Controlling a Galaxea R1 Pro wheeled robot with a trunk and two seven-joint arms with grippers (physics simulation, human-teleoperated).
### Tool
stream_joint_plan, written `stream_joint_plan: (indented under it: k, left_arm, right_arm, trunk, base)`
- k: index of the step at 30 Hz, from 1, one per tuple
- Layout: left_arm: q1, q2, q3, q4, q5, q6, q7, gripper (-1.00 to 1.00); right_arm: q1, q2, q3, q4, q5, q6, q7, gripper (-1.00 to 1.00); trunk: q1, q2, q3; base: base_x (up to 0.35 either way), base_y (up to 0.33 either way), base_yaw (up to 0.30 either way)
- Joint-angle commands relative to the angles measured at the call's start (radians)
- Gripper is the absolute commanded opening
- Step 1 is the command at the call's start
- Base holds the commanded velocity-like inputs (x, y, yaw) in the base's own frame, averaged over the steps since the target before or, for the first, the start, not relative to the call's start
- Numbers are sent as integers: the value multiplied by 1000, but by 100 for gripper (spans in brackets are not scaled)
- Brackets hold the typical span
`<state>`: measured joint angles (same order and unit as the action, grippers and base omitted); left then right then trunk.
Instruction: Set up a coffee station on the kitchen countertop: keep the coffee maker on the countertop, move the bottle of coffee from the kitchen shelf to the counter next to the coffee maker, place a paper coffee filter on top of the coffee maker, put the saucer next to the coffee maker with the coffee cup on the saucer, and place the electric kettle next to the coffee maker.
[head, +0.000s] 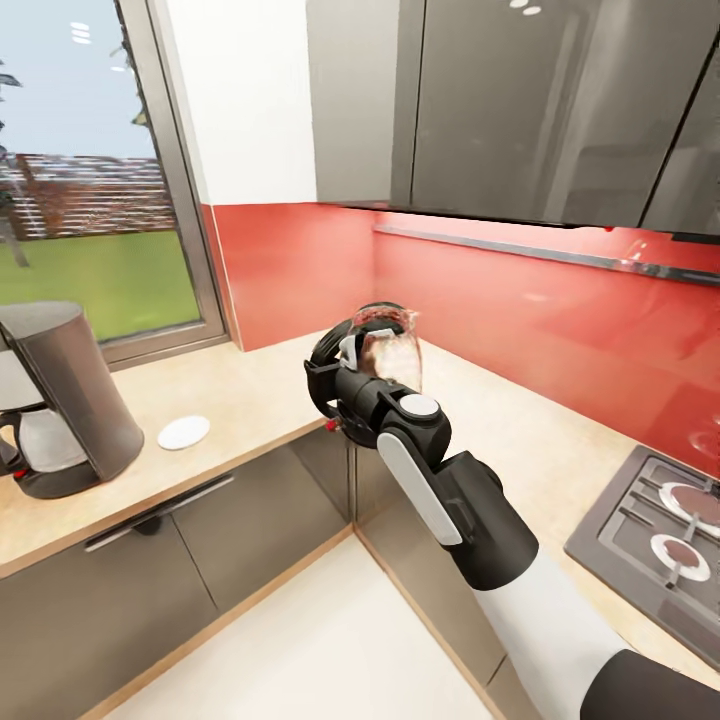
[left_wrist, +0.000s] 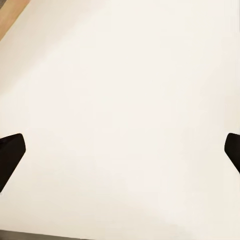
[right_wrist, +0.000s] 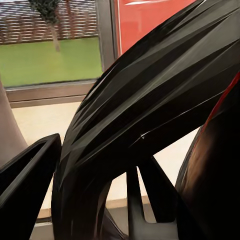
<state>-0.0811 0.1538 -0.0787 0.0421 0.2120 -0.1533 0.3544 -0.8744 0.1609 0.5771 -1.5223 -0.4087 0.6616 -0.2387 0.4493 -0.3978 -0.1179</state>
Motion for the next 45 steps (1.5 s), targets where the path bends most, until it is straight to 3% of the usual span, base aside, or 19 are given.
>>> stream_joint_plan:
  k: [1, 16, 24, 45]
  left_arm:
    - [-2, 0, -8, 4, 9, -7, 0, 100]
    - [-2, -2, -7, 4, 10, -6, -3, 100]
    - [-2, -17, -7, 4, 8, -8, -3, 100]
    - [-2, -21, -7, 3, 10, -12, -3, 100]
  right_arm:
    - [-2, 0, 1, -1, -9, 3, -10, -100]
    - [-2, 1, -2, -5, -10, 3, -8, -100]
    - [-2, 2, 1, -5, -10, 3, -8, -100]
    - [-2, 1, 1, -4, -10, 3, -8, -100]
  trunk:
    - [1, -2, -2]
    - [1, -2, 2]
    - [1, -2, 12]
    - [1, -2, 37]
  base:
    - [86, 0, -87]
    - [54, 0, 15]
    - [1, 0, 151]
    - [0, 0, 189]
